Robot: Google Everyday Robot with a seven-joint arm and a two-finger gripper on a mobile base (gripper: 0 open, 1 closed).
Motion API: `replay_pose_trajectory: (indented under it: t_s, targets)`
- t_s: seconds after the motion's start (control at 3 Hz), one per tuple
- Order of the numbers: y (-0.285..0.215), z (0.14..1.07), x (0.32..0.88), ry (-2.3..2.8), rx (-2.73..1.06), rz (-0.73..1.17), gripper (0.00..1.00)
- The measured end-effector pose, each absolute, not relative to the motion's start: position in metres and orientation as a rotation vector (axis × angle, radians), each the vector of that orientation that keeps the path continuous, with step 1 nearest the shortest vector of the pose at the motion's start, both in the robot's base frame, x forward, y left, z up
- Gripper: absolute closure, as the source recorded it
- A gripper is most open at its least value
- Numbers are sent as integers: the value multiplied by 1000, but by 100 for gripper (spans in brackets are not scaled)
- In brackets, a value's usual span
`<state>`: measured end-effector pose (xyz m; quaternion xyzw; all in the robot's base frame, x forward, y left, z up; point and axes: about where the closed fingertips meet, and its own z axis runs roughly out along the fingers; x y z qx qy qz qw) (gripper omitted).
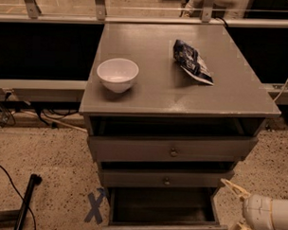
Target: Close bottom drawer
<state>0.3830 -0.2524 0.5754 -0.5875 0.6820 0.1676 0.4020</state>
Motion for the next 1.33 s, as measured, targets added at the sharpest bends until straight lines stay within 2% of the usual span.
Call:
replay_pose_trajectory:
  t_s: [0.33,0.67,1.0,1.33]
  targets:
    - [-304,534,382,1701,-1550,364,0]
    - [-304,534,382,1701,-1550,364,0]
    - [-301,487,387,1710,-1555,386,6]
    - [-301,394,386,1774,-1564,412,24]
